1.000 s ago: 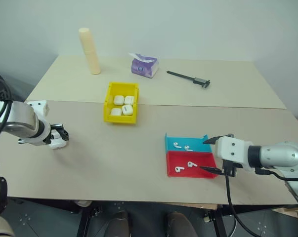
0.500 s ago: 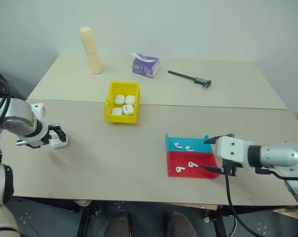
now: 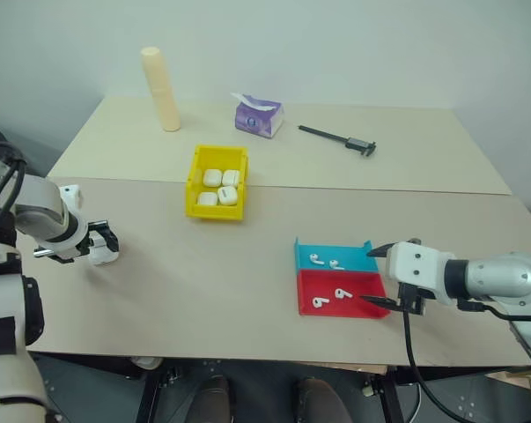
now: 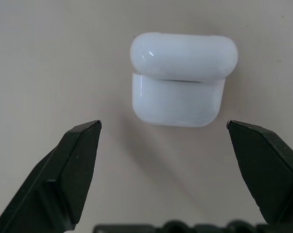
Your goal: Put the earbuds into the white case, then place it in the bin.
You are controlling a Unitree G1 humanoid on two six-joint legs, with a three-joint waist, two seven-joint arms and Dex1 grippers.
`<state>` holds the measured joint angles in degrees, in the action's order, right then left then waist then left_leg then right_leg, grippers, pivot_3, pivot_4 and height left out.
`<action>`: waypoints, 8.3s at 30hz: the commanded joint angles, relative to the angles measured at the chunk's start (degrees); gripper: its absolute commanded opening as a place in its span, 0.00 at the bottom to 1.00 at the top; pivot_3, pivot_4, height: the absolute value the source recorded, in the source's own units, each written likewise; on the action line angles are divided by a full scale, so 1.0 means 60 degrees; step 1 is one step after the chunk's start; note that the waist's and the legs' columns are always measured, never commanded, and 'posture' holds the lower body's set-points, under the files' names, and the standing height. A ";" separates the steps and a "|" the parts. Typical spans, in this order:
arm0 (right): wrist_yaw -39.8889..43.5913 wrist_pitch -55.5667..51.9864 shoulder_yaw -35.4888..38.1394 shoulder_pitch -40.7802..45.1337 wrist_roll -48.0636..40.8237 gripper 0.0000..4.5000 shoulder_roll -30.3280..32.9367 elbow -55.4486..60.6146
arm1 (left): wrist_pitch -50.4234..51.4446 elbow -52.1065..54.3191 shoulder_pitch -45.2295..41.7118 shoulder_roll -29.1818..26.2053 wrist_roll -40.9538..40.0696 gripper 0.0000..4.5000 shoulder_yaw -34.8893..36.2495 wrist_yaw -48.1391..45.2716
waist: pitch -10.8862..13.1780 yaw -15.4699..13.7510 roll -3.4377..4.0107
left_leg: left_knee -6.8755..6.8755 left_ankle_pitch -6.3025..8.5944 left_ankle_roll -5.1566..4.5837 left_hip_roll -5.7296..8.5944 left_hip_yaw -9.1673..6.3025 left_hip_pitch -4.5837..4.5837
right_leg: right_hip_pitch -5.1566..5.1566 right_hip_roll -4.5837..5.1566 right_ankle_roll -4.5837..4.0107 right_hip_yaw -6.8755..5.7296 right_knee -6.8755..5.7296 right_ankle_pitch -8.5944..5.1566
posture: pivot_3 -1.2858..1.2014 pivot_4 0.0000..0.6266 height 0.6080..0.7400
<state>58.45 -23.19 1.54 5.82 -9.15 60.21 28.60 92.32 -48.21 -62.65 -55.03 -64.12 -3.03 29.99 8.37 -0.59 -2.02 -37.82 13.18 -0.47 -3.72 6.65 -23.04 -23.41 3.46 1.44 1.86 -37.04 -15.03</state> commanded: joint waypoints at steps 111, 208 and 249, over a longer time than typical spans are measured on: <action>0.0230 -0.6462 -0.7638 0.6447 0.1892 0.44 -0.0450 0.0758 | -1.8837 0.9567 1.0409 0.5257 0.7203 0.62 0.0045 -1.4286 | -0.0060 0.0221 0.0094 | -0.0031 0.0028 -0.0059 -0.0036 -0.0005 -0.0050 | -0.0126 -0.0012 -0.0011 0.0083 -0.0084 -0.0002 | 0.52 0.24 1.00; 0.1608 0.3251 -0.0898 0.3756 -0.3569 0.14 -0.6266 -0.1422 | -1.3680 1.2790 0.8642 0.4377 0.3425 0.62 0.0252 -1.5008 | -0.0072 0.0222 0.0089 | -0.0019 0.0026 -0.0055 -0.0039 -0.0008 -0.0034 | -0.0103 -0.0029 -0.0008 0.0085 -0.0080 -0.0003 | 0.52 0.24 1.00; 0.3634 0.0279 -0.4159 0.8413 0.0378 0.72 -0.1890 -0.4768 | -1.6367 1.0798 1.1012 0.3823 0.6347 0.62 0.1271 -1.5490 | -0.0063 0.0242 0.0100 | -0.0004 0.0029 -0.0060 -0.0045 0.0016 -0.0037 | -0.0135 -0.0022 -0.0027 0.0089 -0.0082 -0.0012 | 0.52 0.24 1.00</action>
<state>78.81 -21.97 -20.76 53.64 -11.49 49.29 1.79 -3.14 16.14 2.99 -32.21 -27.07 3.97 -63.34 7.99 0.86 -1.42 -37.85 13.35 -0.83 -3.99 6.76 -23.26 -24.20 3.34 1.28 2.39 -37.51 -15.10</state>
